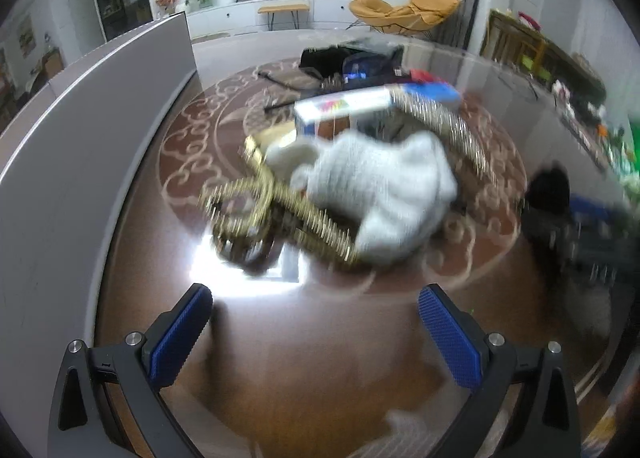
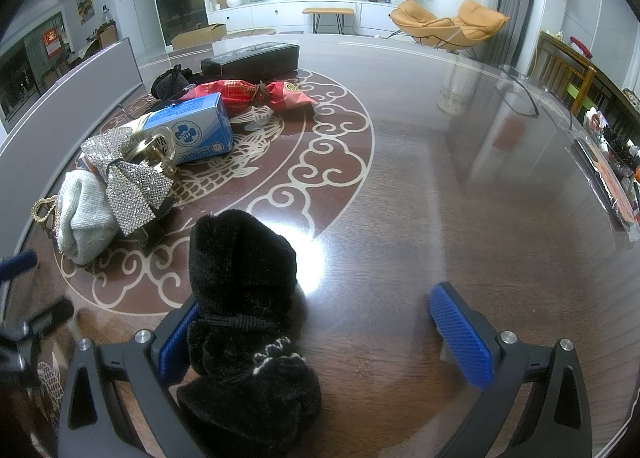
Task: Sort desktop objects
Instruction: 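Grasp the gold rhinestone hair claw with the left gripper while right holds hair tie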
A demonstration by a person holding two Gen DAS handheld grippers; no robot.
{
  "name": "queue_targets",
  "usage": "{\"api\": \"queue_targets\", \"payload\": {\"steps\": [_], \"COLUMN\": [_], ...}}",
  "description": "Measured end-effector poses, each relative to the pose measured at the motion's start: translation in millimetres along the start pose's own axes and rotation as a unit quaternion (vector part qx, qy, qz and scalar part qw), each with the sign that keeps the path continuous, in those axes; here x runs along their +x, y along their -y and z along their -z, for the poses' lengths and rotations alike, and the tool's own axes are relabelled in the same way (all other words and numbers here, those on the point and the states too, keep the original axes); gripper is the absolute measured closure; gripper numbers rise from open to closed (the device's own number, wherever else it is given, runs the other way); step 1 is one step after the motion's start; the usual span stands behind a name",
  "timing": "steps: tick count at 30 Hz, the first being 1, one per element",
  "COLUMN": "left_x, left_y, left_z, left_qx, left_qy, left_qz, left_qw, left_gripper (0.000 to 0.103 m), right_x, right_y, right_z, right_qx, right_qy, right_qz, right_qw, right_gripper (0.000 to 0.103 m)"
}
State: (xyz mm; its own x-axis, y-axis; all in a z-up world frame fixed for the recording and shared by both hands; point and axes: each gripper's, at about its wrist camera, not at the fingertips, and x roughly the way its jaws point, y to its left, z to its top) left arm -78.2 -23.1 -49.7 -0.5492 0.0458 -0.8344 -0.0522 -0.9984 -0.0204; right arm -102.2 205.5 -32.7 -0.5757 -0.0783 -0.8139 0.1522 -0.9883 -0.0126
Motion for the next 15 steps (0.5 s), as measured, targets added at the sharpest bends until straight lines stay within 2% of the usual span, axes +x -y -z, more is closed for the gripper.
{"api": "queue_targets", "payload": {"steps": [2,5,7,8,12,15], "left_x": [1,13,25,24,15,4], "left_y": [1,1,-5,-6,-18,-34], "left_z": [-17,-34,-33,-31,-6,10], "left_qx": [-0.032,-0.082,-0.102,-0.094,-0.044,-0.038], "left_qy": [0.008,0.006,-0.010,-0.001,-0.010,-0.005], "left_qz": [0.023,0.010,0.021,0.020,-0.021,-0.008], "left_qw": [0.9992,0.9966,0.9945,0.9953,0.9988,0.9992], "left_gripper": [0.000,0.000,0.000,0.000,0.000,0.000], "right_x": [0,0,0,0,0,1], "right_y": [0,0,0,0,0,0], "right_z": [0,0,0,0,0,0], "right_qx": [0.000,0.000,0.000,0.000,0.000,0.000], "right_qy": [0.000,0.000,0.000,0.000,0.000,0.000], "right_qz": [0.000,0.000,0.000,0.000,0.000,0.000], "right_qw": [1.000,1.000,1.000,1.000,1.000,1.000], "right_gripper": [0.000,0.000,0.000,0.000,0.000,0.000]}}
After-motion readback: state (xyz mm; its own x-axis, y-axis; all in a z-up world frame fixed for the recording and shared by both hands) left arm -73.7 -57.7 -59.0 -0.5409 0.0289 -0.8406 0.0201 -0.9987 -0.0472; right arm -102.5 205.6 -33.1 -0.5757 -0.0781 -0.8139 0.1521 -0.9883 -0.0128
